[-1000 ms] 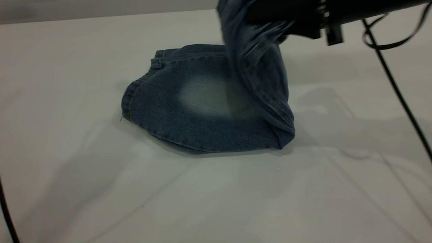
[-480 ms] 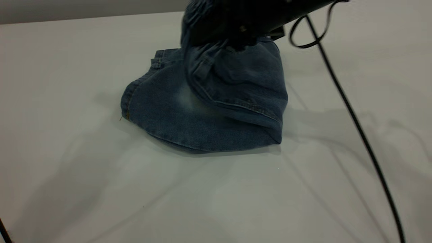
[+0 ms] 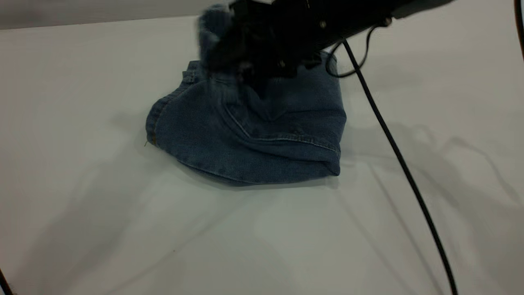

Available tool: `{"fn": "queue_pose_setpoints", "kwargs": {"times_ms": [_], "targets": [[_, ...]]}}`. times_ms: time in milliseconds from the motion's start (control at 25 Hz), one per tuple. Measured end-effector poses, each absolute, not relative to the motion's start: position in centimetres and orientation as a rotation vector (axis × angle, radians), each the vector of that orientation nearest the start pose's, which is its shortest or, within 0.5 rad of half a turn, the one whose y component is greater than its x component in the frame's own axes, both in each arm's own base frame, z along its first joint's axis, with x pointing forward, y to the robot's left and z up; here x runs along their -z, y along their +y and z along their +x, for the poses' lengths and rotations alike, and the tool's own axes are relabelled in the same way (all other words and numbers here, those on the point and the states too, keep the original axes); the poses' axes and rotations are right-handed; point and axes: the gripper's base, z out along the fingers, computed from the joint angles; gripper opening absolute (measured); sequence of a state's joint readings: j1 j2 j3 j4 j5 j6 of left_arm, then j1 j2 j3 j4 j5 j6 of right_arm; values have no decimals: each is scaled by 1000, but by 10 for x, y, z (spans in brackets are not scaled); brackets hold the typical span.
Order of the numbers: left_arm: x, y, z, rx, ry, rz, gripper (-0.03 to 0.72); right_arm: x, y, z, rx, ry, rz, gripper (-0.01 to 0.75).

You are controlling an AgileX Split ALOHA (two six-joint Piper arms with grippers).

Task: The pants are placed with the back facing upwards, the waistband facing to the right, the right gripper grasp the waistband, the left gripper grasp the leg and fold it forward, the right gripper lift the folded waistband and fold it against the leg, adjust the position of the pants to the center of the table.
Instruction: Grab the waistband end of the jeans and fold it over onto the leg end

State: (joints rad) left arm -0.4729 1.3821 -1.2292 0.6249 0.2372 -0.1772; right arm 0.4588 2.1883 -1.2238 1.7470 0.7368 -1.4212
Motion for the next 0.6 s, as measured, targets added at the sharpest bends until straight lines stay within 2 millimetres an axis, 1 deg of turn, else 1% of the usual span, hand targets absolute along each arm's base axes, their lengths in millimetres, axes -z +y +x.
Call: {"fn": "queue_pose_setpoints", "kwargs": {"times_ms": [80,200,320,440,600], "targets": [[-390,-136,294,-101,1687,713,372,-115,245,356,-1294,2310,-494,456],[-390,-136,294,-102,1689,713,372,-129,252,359,-1402,2261,-495,500],[-390,-136,294,-92,1694,700,372,-140,256,360,-1507,2247,-467,508],[-390,-136,294,-89,1696,696,372,-149,258,363,-1548,2270,-382,508],[-389,-135,294,-93,1705,695,372,-164,267,366,-1465,2363,-293,507]]}}
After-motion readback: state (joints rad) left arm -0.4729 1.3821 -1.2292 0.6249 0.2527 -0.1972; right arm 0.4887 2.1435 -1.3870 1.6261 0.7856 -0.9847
